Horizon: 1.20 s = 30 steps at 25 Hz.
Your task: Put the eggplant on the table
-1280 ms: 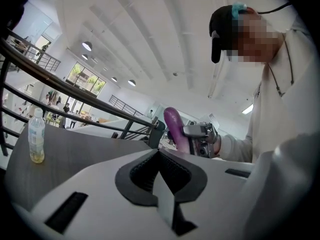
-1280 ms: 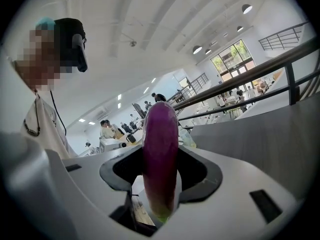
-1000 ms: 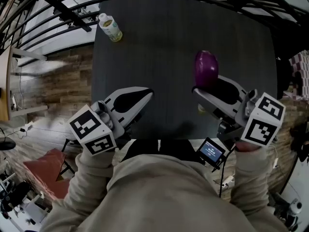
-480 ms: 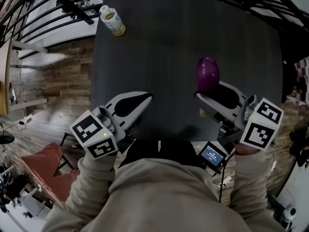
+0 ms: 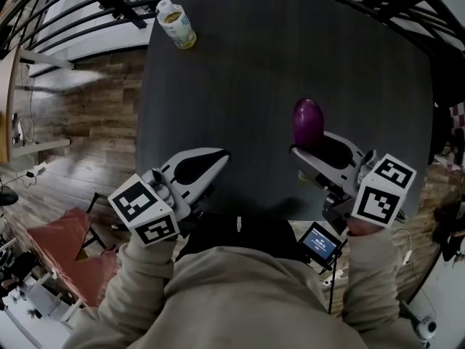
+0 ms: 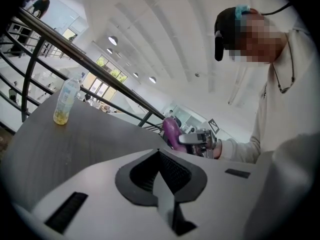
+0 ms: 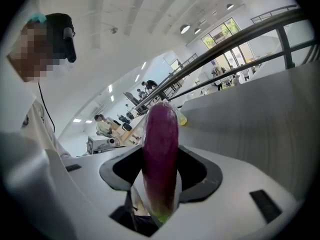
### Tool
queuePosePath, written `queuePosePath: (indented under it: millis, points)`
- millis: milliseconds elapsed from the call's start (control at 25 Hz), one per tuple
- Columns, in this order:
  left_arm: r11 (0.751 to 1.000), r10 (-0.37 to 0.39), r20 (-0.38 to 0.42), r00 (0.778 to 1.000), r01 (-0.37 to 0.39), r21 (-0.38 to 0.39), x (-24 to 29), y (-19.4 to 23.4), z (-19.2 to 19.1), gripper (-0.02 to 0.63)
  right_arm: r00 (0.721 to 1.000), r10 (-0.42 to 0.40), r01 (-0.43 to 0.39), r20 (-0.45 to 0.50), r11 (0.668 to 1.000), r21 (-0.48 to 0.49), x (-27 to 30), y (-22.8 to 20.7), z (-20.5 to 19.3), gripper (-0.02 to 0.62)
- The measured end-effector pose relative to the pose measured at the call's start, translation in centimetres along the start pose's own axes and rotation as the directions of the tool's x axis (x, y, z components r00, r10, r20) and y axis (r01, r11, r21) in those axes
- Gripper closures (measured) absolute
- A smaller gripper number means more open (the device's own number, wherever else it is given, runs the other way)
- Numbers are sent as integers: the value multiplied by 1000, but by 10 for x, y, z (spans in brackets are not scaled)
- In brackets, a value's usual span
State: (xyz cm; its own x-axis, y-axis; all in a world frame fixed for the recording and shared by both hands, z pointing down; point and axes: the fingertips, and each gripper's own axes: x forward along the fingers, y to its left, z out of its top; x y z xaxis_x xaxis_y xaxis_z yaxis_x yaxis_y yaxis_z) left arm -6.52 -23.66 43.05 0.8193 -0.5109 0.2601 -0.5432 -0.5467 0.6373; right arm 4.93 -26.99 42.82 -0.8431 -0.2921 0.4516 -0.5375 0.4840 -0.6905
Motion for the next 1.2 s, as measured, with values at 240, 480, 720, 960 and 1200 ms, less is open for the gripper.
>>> queuePosePath:
  millis: [240, 480, 720, 960, 1200]
  points:
    - [999, 26, 0, 1000, -26, -40, -7, 16, -17, 600, 999, 0, 1, -44, 1000, 24, 20, -14, -19, 374]
    - [996, 44, -15, 999, -45, -71, -11, 30, -36, 600, 994, -11, 13, -104, 1000, 17, 39, -27, -37, 374]
    - [994, 63, -31, 998, -65, -86, -16, 37, -53, 600, 986, -29, 34, -164, 999, 26, 50, -49, -60, 374]
    - [991, 85, -31, 996, -88, -99, -24, 40, -62, 600, 972, -60, 69, -228, 997, 31, 61, -68, -88, 374]
    - [989, 92, -30, 995, -95, -113, -28, 38, -71, 600, 953, -93, 100, -287, 995, 8, 68, -80, -108, 374]
